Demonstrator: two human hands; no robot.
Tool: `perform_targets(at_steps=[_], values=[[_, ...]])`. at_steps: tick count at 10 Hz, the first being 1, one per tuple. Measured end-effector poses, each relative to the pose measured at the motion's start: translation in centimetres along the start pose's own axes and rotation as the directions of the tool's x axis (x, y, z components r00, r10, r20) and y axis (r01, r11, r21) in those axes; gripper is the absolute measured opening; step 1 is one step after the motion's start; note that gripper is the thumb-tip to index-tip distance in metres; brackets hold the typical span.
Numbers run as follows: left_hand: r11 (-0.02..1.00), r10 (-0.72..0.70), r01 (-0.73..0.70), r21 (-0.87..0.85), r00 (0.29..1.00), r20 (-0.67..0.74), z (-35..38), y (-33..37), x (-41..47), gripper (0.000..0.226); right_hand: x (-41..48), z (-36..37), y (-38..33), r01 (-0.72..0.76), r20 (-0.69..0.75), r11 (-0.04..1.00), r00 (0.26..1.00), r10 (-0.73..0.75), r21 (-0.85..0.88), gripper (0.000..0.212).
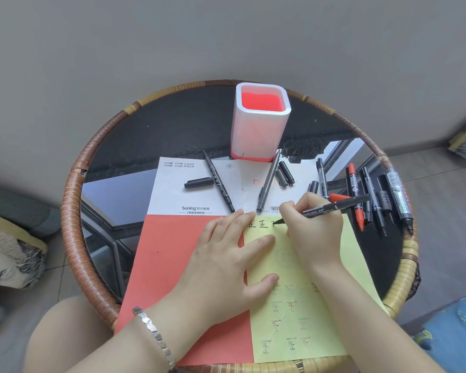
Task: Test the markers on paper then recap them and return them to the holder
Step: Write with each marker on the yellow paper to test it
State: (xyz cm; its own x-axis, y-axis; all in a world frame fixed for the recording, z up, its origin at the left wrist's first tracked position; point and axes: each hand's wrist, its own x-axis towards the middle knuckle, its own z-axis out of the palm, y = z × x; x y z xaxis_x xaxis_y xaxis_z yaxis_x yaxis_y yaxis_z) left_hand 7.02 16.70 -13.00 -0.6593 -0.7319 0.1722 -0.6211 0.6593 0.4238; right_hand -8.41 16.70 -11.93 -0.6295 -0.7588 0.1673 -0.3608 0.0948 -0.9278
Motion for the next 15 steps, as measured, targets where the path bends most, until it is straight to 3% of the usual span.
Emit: perform_targets(at_steps=[6, 8, 9, 10, 11, 12, 13, 14, 15], values=[[1.0, 0.007, -0.007, 0.009, 1.0, -0.007, -0.1, 0.0, 0.0, 0.051, 0.1, -0.2, 0.4, -0.02, -0.053, 0.999, 0.998, 0.018, -0.038, 0.037], [1.0, 0.005, -0.005, 0.018, 1.0, -0.002, -0.1, 0.0, -0.1, 0.05, 0.2, -0.5, 0.0, -0.017, -0.134, 0.994, 0.99, 0.031, 0.105, 0.036], [1.0, 0.0, 0.0, 0.022, 1.0, 0.005, -0.2, 0.1, -0.1, 0.05, 0.5, -1.6, -0.4, 0.042, -0.052, 0.995, 0.998, -0.038, 0.089, 0.028], [1.0, -0.006, 0.006, 0.023, 1.0, 0.012, -0.2, 0.1, -0.1, 0.05, 1.2, -3.3, -1.0, 0.168, 0.093, 0.985, 0.982, -0.164, -0.036, 0.008], [0.999, -0.014, 0.013, 0.034, 1.0, 0.019, -0.1, 0.1, -0.1, 0.05, 2.9, -5.2, -1.2, 0.361, 0.22, 0.882, 0.927, -0.304, -0.304, 0.027], [0.999, -0.017, 0.016, 0.03, 1.0, 0.026, -0.1, 0.1, -0.1, 0.05, 5.2, -6.2, -1.1, 0.484, 0.304, 0.735, 0.874, -0.379, -0.475, 0.017], [0.999, -0.014, 0.013, 0.031, 1.0, 0.025, -0.2, 0.1, -0.1, 0.05, 6.8, -5.7, -0.4, 0.559, 0.413, 0.586, 0.829, -0.377, -0.586, 0.013], [1.0, -0.004, 0.003, 0.023, 1.0, 0.02, -0.1, 0.0, -0.2, 0.05, 8.0, -3.5, 0.2, 0.572, 0.473, 0.492, 0.82, -0.323, -0.656, 0.05], [1.0, 0.0, 0.0, 0.023, 1.0, 0.019, -0.1, 0.0, -0.2, 0.05, 8.3, -2.3, 0.5, 0.546, 0.466, 0.477, 0.838, -0.286, -0.689, 0.047]])
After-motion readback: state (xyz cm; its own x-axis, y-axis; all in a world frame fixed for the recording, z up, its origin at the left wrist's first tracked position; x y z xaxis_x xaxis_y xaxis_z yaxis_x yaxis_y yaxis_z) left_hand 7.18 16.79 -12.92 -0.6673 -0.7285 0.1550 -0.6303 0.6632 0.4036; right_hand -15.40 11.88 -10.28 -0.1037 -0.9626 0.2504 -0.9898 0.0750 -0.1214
